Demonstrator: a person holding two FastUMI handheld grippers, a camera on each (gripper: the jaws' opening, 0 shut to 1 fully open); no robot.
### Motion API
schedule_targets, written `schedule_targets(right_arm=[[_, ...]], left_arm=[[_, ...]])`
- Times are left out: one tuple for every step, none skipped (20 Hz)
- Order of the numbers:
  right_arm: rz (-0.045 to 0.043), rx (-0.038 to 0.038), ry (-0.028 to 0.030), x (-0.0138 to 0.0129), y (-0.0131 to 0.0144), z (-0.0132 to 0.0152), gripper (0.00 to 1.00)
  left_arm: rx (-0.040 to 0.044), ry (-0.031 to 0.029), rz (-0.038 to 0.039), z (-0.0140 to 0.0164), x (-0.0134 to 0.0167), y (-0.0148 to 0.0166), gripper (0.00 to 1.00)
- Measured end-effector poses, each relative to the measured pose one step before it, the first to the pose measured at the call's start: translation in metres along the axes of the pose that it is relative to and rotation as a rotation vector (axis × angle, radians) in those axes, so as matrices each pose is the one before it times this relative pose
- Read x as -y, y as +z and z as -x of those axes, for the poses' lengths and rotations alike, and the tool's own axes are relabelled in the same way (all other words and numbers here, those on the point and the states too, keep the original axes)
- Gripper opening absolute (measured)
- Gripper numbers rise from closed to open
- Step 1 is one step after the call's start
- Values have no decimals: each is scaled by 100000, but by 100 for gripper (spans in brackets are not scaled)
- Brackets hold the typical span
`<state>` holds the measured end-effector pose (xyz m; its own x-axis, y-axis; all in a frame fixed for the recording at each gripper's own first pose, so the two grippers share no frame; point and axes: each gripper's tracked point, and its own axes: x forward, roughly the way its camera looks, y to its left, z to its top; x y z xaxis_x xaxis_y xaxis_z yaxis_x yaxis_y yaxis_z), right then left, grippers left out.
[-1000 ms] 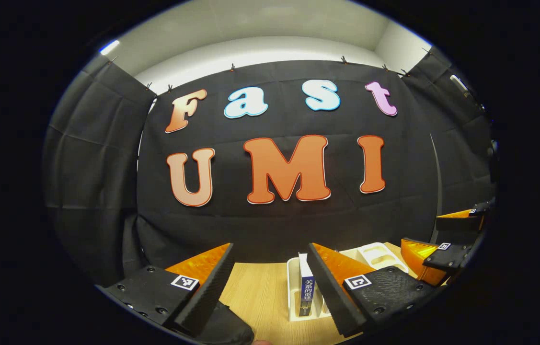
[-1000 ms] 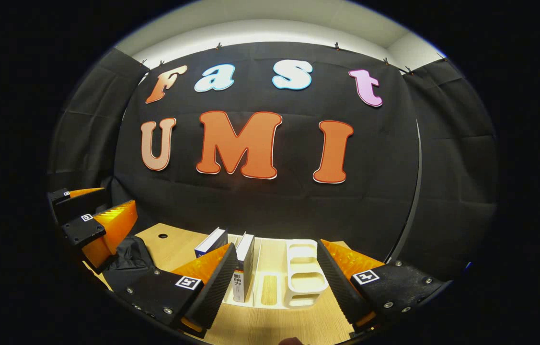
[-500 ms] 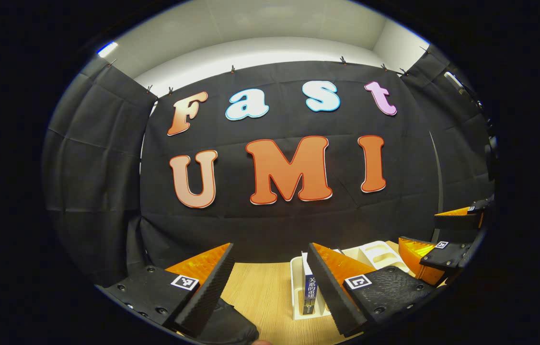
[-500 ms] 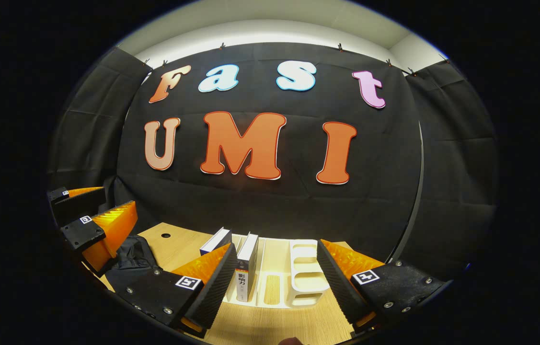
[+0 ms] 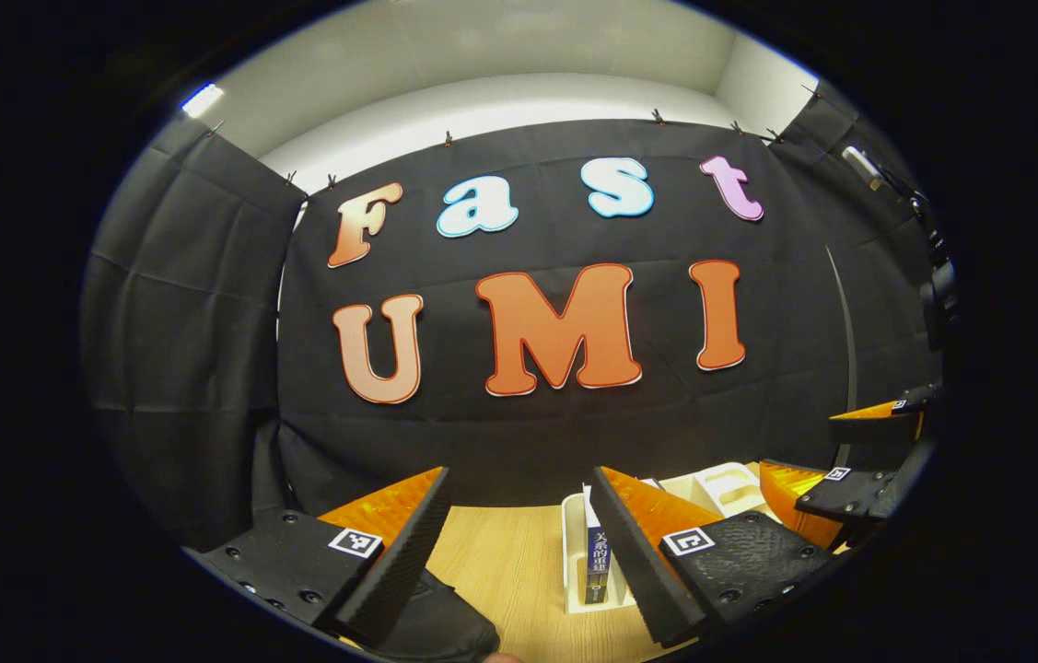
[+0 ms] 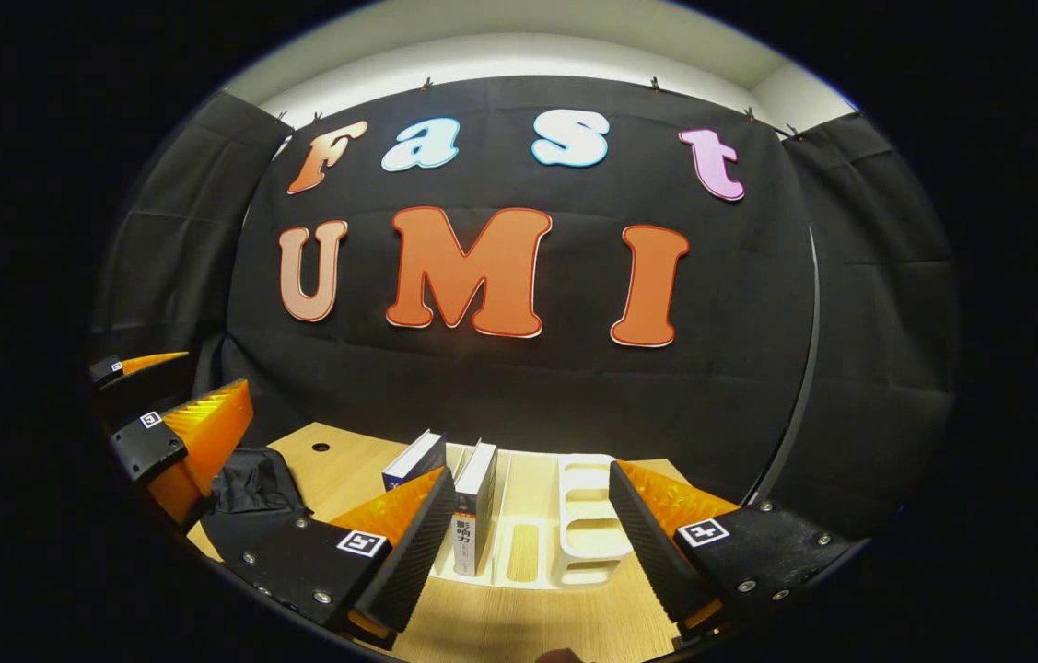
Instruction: Open the schoolbag, grab two books from the bookshelf and put them into the schoolbag.
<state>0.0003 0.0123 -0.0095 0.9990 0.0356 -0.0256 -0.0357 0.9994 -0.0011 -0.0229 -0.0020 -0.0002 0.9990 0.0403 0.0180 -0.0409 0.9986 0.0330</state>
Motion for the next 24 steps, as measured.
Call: schedule_targets(right_arm=[[201, -96, 465, -125, -2, -31, 98], [220, 278, 129, -157, 27, 52, 98], [106, 373, 387, -116, 91, -21, 98], [30, 285, 32, -221, 57, 58, 98], [14, 59, 587, -157, 16, -59, 98], [404, -356, 419, -219, -163, -31, 98], [380, 5, -525, 33, 74, 28, 98], [-88, 238, -212, -44, 163, 11, 98], [-252, 288, -707, 36, 158, 115, 99], [-464, 697, -422, -142, 199, 197, 98], [-57, 531, -495, -185, 208, 25, 98], [368, 340, -532, -167, 107, 129, 98], [635, -87, -386, -221, 25, 46, 98], [624, 143, -1057, -68, 61, 111, 98], [304, -166, -684, -249, 48, 183, 98], [272, -49, -1017, -144, -2, 218, 98], [-152, 167, -407, -251, 185, 327, 98], [-271, 980, -607, -424, 223, 286, 98], [125, 544, -1442, -162, 174, 248, 98], [594, 471, -799, -387, 122, 123, 98], [1717, 484, -2416, -52, 149, 35, 98], [1031, 295, -2243, 216, 131, 128, 98], [70, -486, -1284, -35, 43, 28, 98], [-260, -1895, -1691, 22, -289, 120, 98]], left_arm=[[-100, 401, -335, -51, -139, -46, 95], [406, 426, -208, 61, -217, 204, 95], [190, 158, -199, -39, -85, -61, 95], [-30, -29, -108, -9, 37, 13, 98], [64, 14, 10, 85, -115, -71, 98], [140, -152, -229, 75, -41, 72, 98], [452, 40, -198, 122, -92, 58, 98], [437, -74, -96, -44, -138, 168, 95], [530, -166, 197, -57, -244, -27, 98], [123, -326, 405, 6, -149, 57, 95], [67, -546, 418, -153, -87, -128, 98], [-31, -271, 118, 14, -204, -55, 98], [286, -507, 185, -125, -194, -116, 98], [218, -319, 44, 38, -341, 41, 95], [349, -767, 224, -44, -417, -146, 95], [142, -468, -32, 114, -333, 23, 95], [479, -267, 65, -20, -637, -118, 98], [612, -785, 59, -7, -532, 140, 99], [208, -551, 85, 25, -643, -239, 95], [294, -917, 184, 85, -729, -57, 95], [-92, -772, -172, 74, -478, -320, 95], [347, -1077, -715, 200, -467, -235, 95], [-859, -1134, -1157, 122, -302, -443, 95], [-1604, -1093, -869, 176, -110, -819, 95]])
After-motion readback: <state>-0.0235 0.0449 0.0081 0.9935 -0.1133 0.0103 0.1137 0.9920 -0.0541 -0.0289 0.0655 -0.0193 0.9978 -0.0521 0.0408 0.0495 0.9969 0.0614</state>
